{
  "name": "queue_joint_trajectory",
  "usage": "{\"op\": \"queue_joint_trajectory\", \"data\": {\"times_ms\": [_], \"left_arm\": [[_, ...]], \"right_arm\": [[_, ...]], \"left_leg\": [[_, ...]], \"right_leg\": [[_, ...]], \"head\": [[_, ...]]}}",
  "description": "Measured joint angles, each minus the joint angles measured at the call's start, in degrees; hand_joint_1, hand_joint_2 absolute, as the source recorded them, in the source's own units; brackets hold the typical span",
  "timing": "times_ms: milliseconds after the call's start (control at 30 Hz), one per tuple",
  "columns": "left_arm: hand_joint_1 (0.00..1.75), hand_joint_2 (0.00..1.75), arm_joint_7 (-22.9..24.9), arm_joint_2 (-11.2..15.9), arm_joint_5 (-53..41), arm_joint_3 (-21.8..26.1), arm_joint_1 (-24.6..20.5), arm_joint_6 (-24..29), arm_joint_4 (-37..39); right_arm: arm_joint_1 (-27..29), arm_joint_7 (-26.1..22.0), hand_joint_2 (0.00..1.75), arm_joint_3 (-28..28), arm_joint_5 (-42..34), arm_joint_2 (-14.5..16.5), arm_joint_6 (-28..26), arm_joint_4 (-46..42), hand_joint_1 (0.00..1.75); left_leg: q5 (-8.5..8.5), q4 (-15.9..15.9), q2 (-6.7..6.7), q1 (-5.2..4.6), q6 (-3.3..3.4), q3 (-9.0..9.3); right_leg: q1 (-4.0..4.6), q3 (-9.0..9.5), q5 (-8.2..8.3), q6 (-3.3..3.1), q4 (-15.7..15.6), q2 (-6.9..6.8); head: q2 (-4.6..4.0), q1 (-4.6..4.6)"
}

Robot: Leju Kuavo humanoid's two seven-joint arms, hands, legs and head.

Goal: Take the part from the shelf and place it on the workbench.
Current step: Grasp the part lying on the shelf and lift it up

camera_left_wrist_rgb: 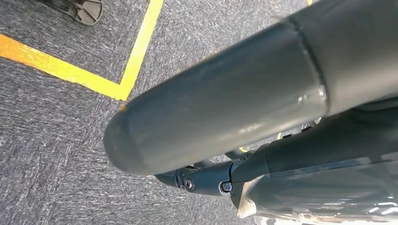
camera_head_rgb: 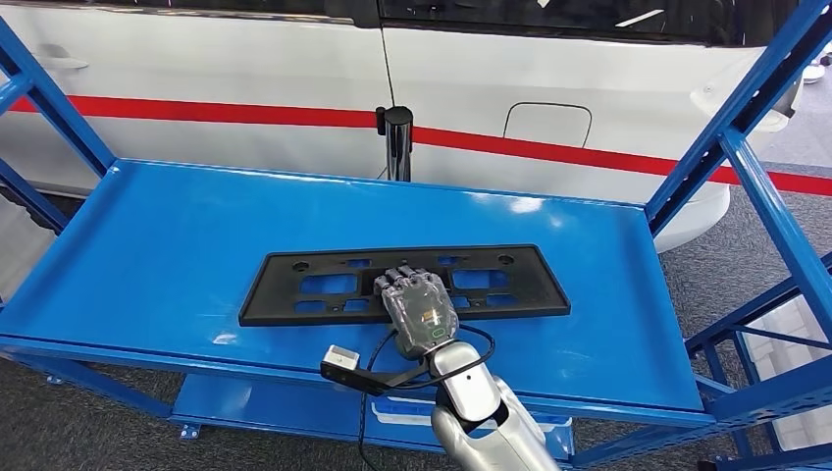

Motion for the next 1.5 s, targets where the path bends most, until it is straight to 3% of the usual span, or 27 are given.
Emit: {"op": "queue_joint_trajectory", "data": {"times_ms": [167, 367, 500, 633, 867, 1067, 1500], "left_arm": [[0.0, 0.0, -6.6, -0.2, 1.5, 1.3, 0.0, 1.9, 0.0], [0.0, 0.0, -27.3, -1.4, 6.6, 6.4, -0.3, 3.3, -0.2], [0.0, 0.0, -36.8, -1.9, 12.3, 10.3, -1.1, -2.7, -0.3], [0.0, 1.75, -40.4, -2.0, 16.6, 14.9, -2.0, -12.3, -0.5], [0.0, 1.75, -40.8, -2.0, 14.9, 16.7, -2.2, -14.5, -0.5], [0.0, 1.75, -40.3, -2.0, 13.8, 17.0, -2.3, -15.0, -0.5], [0.0, 1.75, -34.2, -2.0, 10.2, 16.7, -2.5, -14.5, -0.5]], "right_arm": [[0.2, -0.3, 1.75, 0.0, 1.7, 0.1, -0.3, -0.1, 1.75], [1.3, -1.2, 1.75, 0.0, 4.6, 0.0, -0.7, -3.9, 1.75], [1.3, -3.0, 1.75, 0.0, 4.0, -0.1, -2.5, -8.0, 1.75], [1.4, -3.9, 1.75, 0.0, 1.4, -0.5, -5.0, -15.9, 1.75], [1.4, -5.9, 1.75, -0.9, -3.0, -2.3, -8.4, -30.2, 1.75], [1.4, -6.1, 1.75, -1.0, -3.3, -3.0, -9.2, -34.0, 1.75], [1.2, -6.7, 1.75, -1.0, -5.2, -3.5, -9.6, -42.3, 1.75]], "left_leg": [[0.0, 0.0, 0.0, 0.0, 0.0, 0.0], [0.0, 0.0, 0.01, 0.0, 0.0, -0.01], [0.0, 0.0, 0.03, 0.0, 0.0, -0.03], [0.0, 0.0, 0.04, 0.0, 0.0, -0.03], [-0.02, 0.0, 0.06, -0.01, 0.0, -0.04], [-0.02, 0.0, 0.06, 0.0, 0.0, -0.03], [-0.03, 0.0, 0.06, -0.01, 0.0, -0.04]], "right_leg": [[0.0, -0.01, 0.0, 0.0, 0.0, 0.0], [0.0, -0.03, 0.0, 0.0, 0.0, 0.02], [0.0, -0.05, 0.0, 0.0, 0.0, 0.06], [0.0, -0.06, 0.01, 0.0, 0.0, 0.06], [-0.01, -0.07, 0.0, 0.0, 0.0, 0.07], [0.0, -0.07, 0.0, 0.0, 0.0, 0.07], [0.0, -0.07, 0.0, 0.0, 0.0, 0.06]], "head": [[0.0, 0.01], [0.0, 0.0], [0.0, -0.01], [0.0, -0.01], [0.0, 0.0], [0.0, 0.0], [0.0, 0.0]]}}
